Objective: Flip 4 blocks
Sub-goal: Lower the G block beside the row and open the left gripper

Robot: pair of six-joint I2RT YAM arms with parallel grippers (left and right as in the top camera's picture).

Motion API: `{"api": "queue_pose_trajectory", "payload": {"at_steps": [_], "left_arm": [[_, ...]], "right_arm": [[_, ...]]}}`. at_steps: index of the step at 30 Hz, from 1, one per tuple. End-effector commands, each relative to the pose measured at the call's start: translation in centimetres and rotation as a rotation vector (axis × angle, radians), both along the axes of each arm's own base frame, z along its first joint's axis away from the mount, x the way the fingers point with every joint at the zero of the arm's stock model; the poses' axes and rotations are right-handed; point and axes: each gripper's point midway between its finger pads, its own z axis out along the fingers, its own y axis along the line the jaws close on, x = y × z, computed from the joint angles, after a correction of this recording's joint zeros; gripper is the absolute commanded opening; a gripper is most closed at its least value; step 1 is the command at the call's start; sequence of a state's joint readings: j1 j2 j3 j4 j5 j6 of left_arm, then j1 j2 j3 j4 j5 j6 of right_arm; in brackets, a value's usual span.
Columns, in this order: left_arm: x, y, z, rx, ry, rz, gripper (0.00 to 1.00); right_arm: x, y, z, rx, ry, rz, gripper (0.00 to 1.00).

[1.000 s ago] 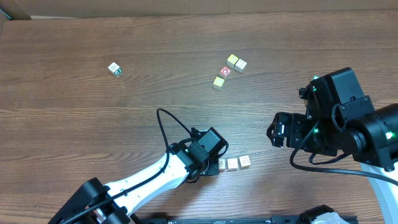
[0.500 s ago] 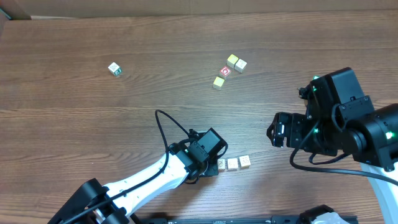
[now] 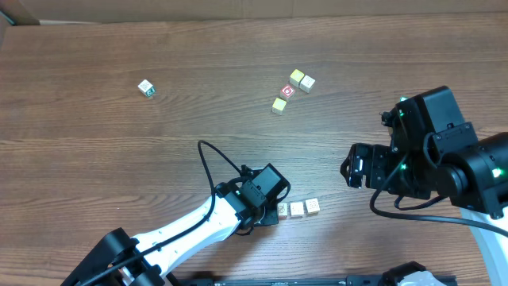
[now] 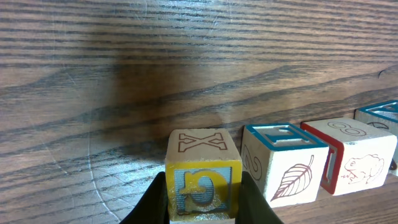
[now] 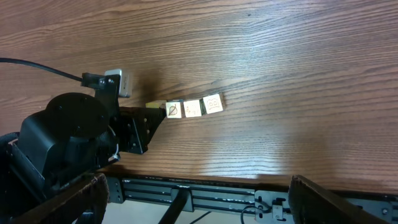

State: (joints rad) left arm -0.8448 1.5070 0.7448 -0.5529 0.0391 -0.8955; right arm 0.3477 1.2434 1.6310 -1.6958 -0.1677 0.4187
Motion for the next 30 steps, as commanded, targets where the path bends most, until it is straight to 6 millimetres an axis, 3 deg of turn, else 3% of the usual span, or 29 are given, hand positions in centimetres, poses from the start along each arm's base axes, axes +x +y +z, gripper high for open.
{"api": "queue_pose_trajectory", "payload": {"at_steps": [1,16,25,30], "left_arm": [[-1.45,0.83,-1.09,0.027,0.055,0.009,0.18],[-1.12,0.82,-1.05,0.029,0.038,0.012,0.29],[-0.63,0.58,-0.95,0.021,0.015,0.011,0.44],[-0.53,0.61,-0.88,0.023,0.010,0.012,0.44]], "right_arm": [[0.11,-0.14,0.65,0.002,-0.029,-0.003,0.93],[0.11,-0.14,0.65,0.002,-0.029,-0.003,0.94],[0.18,-0.11,0.57,0.000,-0.025,-0.003,0.94],[0.21,-0.10,0.54,0.000,-0.024,-0.003,0.94]]}}
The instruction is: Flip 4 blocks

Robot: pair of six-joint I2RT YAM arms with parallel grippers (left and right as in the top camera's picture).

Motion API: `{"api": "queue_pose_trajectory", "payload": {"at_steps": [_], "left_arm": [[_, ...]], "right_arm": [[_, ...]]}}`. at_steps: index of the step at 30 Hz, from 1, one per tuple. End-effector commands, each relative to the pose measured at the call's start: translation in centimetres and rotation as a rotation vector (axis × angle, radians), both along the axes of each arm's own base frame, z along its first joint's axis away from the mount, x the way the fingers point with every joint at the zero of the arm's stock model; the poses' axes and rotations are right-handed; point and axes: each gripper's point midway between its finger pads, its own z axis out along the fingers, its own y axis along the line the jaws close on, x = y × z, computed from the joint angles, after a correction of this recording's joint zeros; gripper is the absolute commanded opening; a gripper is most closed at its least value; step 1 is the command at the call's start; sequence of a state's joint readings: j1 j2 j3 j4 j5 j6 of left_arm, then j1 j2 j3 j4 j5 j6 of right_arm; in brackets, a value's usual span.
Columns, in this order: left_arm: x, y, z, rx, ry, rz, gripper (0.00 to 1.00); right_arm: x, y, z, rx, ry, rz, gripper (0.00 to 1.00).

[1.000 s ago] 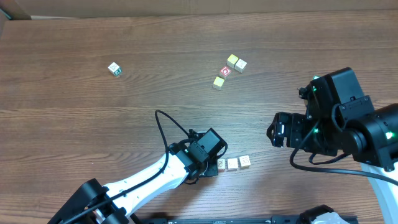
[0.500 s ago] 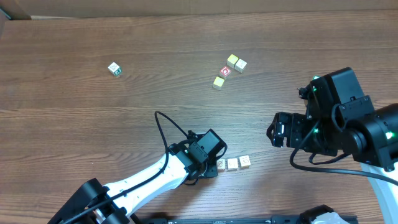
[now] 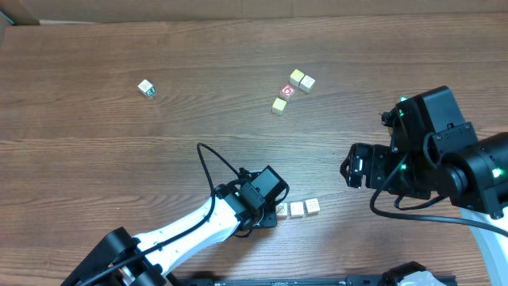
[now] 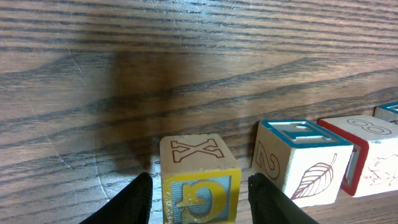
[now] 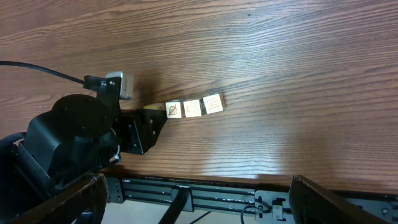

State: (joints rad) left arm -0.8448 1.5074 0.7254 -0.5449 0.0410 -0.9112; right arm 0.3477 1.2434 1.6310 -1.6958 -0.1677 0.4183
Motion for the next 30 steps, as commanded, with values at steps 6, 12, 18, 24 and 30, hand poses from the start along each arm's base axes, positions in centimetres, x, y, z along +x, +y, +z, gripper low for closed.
{"api": "queue_pose_trajectory", "payload": {"at_steps": [6,12,18,24,30], "left_arm": [[0.4,0.1,1.4,-0.018,-0.056,0.002,0.44],[0.7,0.0,4.3,-0.077,-0.125,0.007,0.44],[-0.1,2.4,5.9,-0.027,-0.155,0.020,0.41],[-1.8,5.5,5.3,0.089,-0.091,0.085,0.04],[-2.3,6.2,4.8,0.119,-0.069,0.087,0.04]], "right_arm": [[0.2,-0.1,0.5,-0.001,-0.023,-0.004,0.94],[0.3,-0.1,0.4,-0.002,-0.018,-0.004,0.94],[0.5,-0.4,0.3,-0.022,-0.023,-0.015,0.94],[0.7,-1.8,-1.4,-0.093,0.012,-0.103,0.84],[0.8,-1.5,-5.3,-0.109,0.084,-0.104,0.33]]}}
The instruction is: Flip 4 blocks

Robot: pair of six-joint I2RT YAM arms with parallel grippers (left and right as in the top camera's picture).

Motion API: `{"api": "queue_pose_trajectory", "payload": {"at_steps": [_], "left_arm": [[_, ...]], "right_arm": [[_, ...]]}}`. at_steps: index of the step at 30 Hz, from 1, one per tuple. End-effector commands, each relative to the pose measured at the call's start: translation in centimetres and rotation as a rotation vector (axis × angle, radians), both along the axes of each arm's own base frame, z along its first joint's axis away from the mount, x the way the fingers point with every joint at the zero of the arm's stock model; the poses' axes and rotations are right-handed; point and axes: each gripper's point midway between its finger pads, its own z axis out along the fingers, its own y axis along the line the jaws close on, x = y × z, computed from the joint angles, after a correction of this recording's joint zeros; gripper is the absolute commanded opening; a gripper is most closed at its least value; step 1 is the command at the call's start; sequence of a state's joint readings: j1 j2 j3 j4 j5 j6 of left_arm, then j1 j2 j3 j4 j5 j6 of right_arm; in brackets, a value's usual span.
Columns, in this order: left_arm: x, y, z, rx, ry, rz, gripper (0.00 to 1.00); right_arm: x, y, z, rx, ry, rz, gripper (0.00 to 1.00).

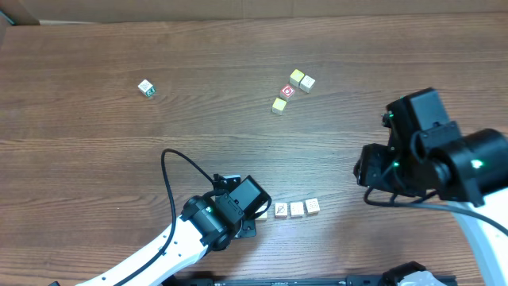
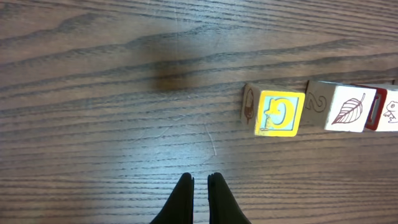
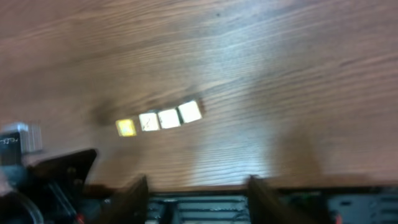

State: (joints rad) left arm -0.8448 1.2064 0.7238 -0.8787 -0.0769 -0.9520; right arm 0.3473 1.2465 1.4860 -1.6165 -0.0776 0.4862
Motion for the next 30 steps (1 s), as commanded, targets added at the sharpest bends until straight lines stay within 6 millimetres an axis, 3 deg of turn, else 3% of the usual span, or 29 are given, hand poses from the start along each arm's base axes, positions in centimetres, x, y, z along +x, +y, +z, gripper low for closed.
{"api": "queue_pose_trajectory", "payload": {"at_steps": [1,7,11,18,23,30], "left_arm": [[0.0,0.8,-0.5,0.034,-0.012,0.022,0.04],[0.0,0.7,-2.3,0.060,0.012,0.021,0.04],[0.7,-0.4,-3.7,0.053,0.021,0.011,0.04],[1.0,-1.0,-5.7,0.061,0.063,0.020,0.04],[2.0,-1.0,-5.7,0.024,0.065,0.017,0.04],[2.8,-2.5,-5.4,-0.066,0.059,-0.043,0.04]], "right_arm": [[-0.2,0.0,-2.5,-0.011,0.052,-0.012,0.27],[-1.0,0.0,-7.1,-0.023,0.138,-0.012,0.17],[-1.6,0.1,-8.8,-0.021,0.176,-0.009,0.16],[-2.3,0.8,-10.2,0.022,0.218,-0.001,0.16],[-2.9,1.3,-11.1,0.053,0.248,0.004,0.16],[-3.2,1.4,-11.4,0.061,0.261,0.004,0.16]]}}
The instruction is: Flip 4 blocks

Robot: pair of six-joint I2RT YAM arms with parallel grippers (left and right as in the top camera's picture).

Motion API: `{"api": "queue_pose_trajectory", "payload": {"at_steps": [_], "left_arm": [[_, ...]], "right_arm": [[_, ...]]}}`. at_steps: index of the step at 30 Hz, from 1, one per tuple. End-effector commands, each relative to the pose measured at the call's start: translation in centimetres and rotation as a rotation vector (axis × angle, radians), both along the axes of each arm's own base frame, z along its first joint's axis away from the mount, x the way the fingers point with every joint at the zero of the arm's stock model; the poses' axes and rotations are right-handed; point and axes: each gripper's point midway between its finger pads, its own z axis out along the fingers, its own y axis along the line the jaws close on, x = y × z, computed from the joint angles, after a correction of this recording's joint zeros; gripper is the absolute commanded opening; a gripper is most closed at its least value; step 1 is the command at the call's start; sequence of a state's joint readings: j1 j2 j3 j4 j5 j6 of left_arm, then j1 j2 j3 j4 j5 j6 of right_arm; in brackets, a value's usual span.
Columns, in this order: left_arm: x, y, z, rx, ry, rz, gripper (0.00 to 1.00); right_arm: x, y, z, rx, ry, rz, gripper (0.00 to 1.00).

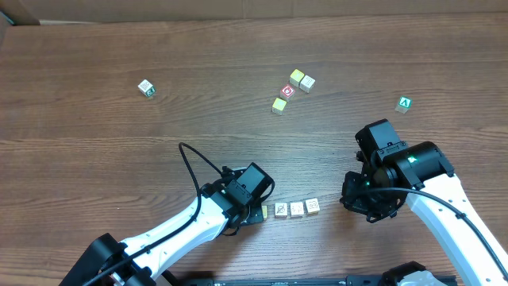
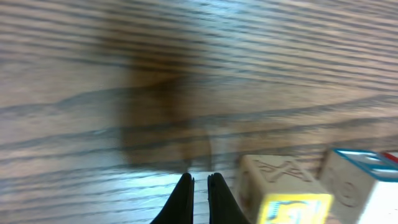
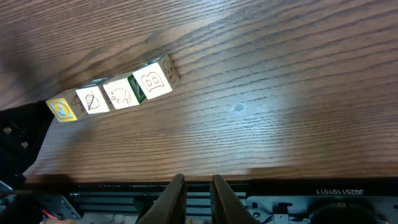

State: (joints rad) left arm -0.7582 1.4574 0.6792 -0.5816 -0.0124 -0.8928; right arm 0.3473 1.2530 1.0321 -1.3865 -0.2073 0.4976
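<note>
Four blocks stand in a row near the table's front edge: a yellow-faced block (image 1: 264,213), a leaf block (image 1: 281,210), a frog block (image 1: 297,209) and a B block (image 1: 313,206). In the right wrist view the same row runs from the yellow-faced block (image 3: 62,109) to the B block (image 3: 152,81). My left gripper (image 2: 199,182) is shut and empty, low over the wood just left of the yellow-faced block (image 2: 283,196), whose X side shows. My right gripper (image 3: 194,186) is shut and empty over the front edge, to the right of the row.
A loose cluster of several blocks (image 1: 292,89) lies at the back centre. A white-green block (image 1: 145,87) sits at the far left and a green A block (image 1: 405,103) at the right. The table's front edge with its metal rail (image 3: 280,202) lies under my right gripper.
My left gripper, still shut, was high and left of the yellow-faced block; now it is low and close beside it. My right gripper was open; now it is shut, lower and nearer the front edge.
My left gripper was shut on the yellow-faced block at the row's left end. Then it stood open around the block. Then it was shut and pulled back, with the block left in the row. Now it sits low beside the block, and my right arm has come down.
</note>
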Motion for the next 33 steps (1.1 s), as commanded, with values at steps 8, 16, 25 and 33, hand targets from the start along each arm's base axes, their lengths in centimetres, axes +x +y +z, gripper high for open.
{"api": "queue_pose_trajectory", "payload": {"at_steps": [8,16,25,33], "left_arm": [[-1.4,-1.0,-0.1,-0.049,0.060,-0.087,0.04],[-1.6,-1.3,0.0,-0.069,0.072,-0.086,0.04],[-1.2,-1.9,0.1,-0.093,0.060,-0.076,0.04],[-0.6,-2.5,0.3,-0.120,0.033,-0.079,0.04]], "right_arm": [[-0.1,0.2,0.1,0.017,0.004,-0.004,0.16],[-0.3,0.4,0.1,0.025,0.010,-0.004,0.16],[-0.4,0.3,0.1,0.023,0.014,-0.003,0.16],[-0.5,0.3,0.1,0.022,0.018,-0.003,0.16]]}}
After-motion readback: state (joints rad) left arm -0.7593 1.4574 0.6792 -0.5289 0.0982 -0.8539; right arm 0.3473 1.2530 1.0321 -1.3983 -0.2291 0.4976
